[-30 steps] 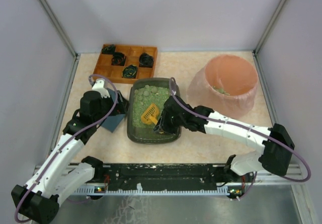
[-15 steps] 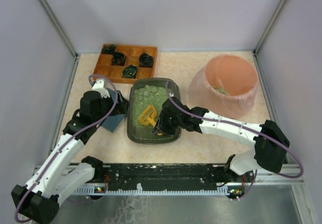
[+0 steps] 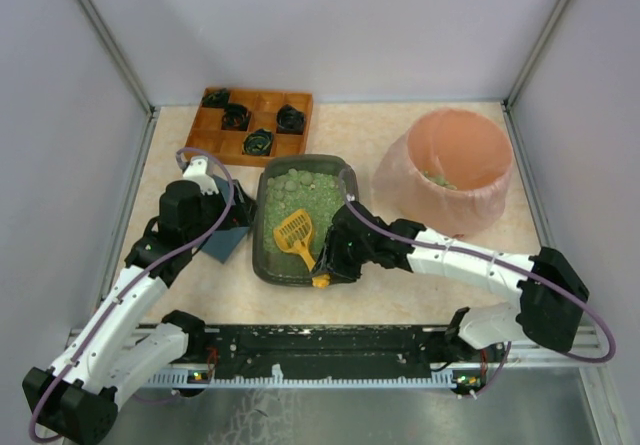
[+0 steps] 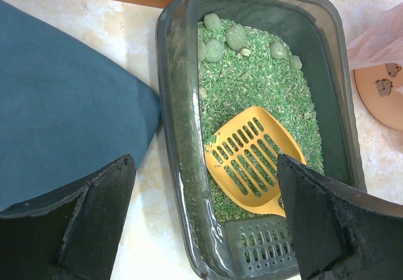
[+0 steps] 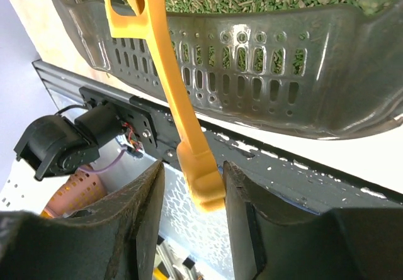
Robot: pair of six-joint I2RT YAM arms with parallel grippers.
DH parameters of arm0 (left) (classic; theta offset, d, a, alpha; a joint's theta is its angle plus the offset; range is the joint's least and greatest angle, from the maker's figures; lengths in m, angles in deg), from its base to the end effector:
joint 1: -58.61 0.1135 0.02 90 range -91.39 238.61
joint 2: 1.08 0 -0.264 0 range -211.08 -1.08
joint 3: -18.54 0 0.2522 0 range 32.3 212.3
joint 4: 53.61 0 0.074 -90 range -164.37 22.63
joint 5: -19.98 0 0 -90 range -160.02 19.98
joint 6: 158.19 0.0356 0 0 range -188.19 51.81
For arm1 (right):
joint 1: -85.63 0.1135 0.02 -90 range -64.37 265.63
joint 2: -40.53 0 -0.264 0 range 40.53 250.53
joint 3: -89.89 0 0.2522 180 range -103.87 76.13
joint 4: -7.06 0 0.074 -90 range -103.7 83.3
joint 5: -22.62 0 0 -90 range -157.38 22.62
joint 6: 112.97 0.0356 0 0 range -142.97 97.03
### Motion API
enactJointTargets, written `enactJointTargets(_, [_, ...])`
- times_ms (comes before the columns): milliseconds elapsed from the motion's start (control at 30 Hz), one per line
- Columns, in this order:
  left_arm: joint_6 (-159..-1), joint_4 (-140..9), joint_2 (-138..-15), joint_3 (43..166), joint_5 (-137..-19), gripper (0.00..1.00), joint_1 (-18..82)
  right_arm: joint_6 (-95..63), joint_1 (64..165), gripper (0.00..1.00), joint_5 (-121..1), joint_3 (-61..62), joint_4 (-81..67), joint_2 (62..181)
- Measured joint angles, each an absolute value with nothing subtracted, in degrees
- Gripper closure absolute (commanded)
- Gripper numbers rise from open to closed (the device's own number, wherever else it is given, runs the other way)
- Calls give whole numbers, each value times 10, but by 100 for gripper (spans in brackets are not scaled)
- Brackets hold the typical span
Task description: Clean the litter box
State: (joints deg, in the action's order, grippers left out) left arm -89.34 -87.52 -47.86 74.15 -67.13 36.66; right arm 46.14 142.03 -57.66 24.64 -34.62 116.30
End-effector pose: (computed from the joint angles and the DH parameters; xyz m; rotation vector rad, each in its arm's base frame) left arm 0.1747 -0.0685 0.2982 -0.0184 2.0340 -0.4275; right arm 0.1444 0.2282 0.2372 0.2310 2.8172 0.9700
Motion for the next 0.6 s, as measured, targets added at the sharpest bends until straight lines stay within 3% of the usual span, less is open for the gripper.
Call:
enactJointTargets(333, [-893,-875,-479,741,-671,2,369,448,1418,50,-638,242,-450,1115])
enactJointTargets(467, [-893,-875,-478,741,-671,2,369,421,1410,35,-680,220,-504,1083])
enactJointTargets(600, [-893,-875,-478,741,-671,2,370,361,1406,32,-714,181,-527,1046])
